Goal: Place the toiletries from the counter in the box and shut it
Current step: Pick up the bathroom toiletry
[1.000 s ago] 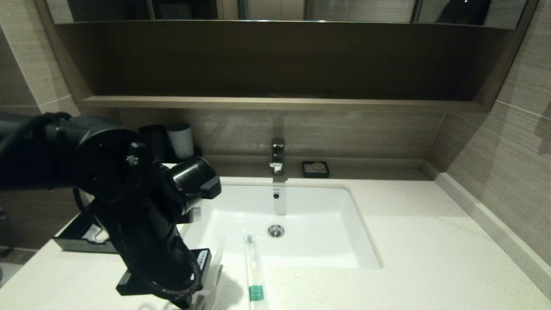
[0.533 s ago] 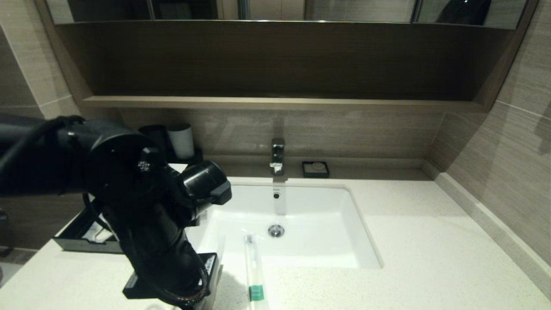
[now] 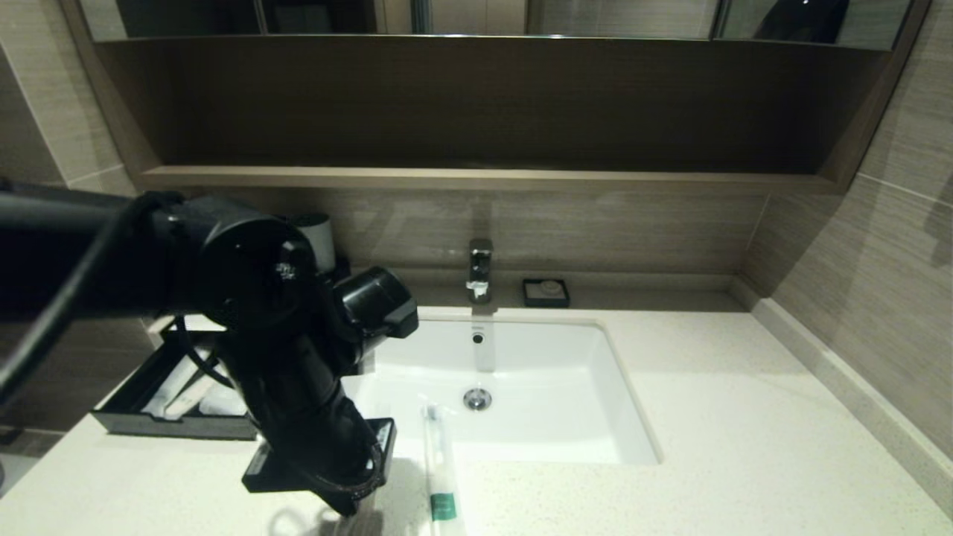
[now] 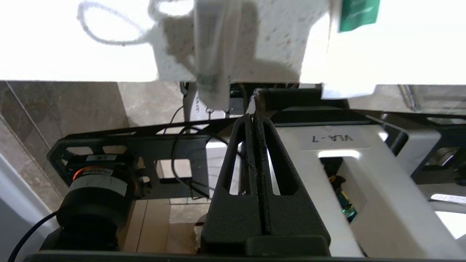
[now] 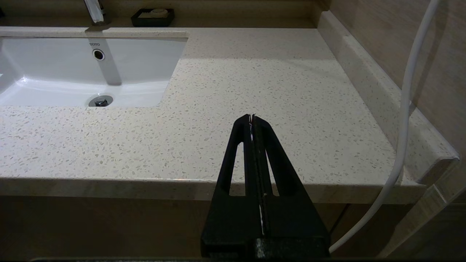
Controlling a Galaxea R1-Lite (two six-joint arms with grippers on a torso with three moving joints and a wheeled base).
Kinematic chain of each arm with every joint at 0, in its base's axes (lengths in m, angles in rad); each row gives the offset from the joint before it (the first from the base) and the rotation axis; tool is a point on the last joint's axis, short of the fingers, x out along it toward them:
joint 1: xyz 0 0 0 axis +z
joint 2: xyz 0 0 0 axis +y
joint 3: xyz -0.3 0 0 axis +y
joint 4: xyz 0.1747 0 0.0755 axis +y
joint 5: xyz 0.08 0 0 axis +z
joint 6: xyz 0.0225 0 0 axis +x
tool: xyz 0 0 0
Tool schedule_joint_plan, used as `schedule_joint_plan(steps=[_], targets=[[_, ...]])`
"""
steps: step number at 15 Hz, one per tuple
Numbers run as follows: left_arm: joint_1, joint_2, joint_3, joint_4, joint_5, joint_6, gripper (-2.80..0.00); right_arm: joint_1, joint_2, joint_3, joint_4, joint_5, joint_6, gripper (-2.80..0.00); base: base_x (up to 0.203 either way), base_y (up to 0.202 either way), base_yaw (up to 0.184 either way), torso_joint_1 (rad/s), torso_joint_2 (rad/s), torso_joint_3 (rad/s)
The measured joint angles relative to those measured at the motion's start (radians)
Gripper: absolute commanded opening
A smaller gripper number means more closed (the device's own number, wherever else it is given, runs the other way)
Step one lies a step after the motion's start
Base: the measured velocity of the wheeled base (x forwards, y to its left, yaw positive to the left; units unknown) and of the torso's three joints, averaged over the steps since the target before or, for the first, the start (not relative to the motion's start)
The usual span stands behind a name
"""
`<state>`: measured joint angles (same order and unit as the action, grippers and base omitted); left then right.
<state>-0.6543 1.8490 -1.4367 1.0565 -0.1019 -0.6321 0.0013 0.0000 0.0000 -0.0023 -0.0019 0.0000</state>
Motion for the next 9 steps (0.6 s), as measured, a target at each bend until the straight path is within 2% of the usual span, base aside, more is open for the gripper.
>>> schedule_joint_plan(steps=[6, 9], targets=[[0.045, 0.101, -0.126, 0.0, 0.002, 0.014, -2.8, 0.0, 0.0, 0.0, 0.0, 0.0, 0.0, -2.8, 0.0, 0.0, 0.0, 0.0, 0.0, 0.0], [0.081, 0.149, -0.197, 0.016, 0.003, 0.046, -2.8, 0.0, 0.0, 0.0, 0.0, 0.0, 0.0, -2.8, 0.0, 0.0, 0.0, 0.0, 0.0, 0.0]])
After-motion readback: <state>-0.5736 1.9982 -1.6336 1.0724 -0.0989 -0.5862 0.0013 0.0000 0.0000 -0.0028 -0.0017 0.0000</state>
